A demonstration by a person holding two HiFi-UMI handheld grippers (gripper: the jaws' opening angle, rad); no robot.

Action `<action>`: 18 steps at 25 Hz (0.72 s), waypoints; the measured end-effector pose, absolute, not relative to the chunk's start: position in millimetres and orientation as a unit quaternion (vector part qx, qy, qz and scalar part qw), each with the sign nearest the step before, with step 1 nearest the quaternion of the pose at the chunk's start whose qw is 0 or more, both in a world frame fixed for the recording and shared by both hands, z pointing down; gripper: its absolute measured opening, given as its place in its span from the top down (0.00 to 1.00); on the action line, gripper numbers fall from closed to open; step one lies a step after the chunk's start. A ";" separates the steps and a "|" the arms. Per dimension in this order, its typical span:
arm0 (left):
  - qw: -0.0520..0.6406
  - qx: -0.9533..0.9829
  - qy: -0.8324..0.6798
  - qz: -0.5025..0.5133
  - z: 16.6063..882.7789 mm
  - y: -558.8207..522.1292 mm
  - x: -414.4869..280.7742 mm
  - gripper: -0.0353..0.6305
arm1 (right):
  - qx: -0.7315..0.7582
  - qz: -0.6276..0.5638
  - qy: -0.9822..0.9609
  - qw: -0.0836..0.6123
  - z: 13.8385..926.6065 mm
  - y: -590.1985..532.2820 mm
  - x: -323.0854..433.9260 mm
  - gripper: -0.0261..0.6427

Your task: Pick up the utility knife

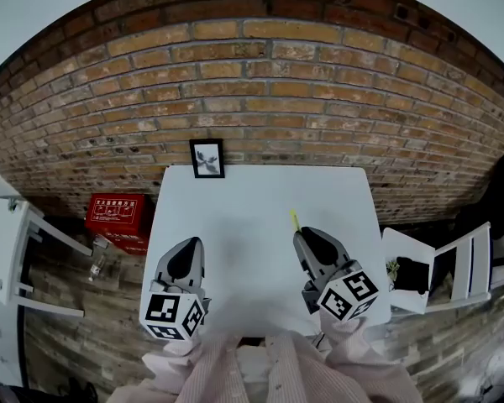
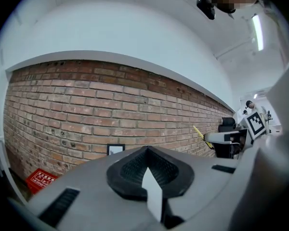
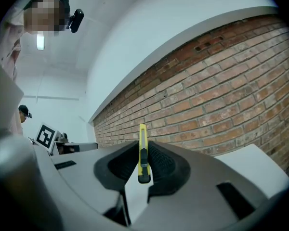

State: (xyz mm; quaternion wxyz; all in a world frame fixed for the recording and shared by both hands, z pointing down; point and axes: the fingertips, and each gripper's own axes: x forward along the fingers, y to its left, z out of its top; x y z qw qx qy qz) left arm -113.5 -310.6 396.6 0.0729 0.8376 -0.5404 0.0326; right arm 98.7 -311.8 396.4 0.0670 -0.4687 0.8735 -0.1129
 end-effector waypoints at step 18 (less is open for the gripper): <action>0.036 0.835 -0.550 0.010 361.1 -305.1 -120.5 0.96 | -0.492 -0.067 0.860 0.116 353.8 -303.9 123.0 0.87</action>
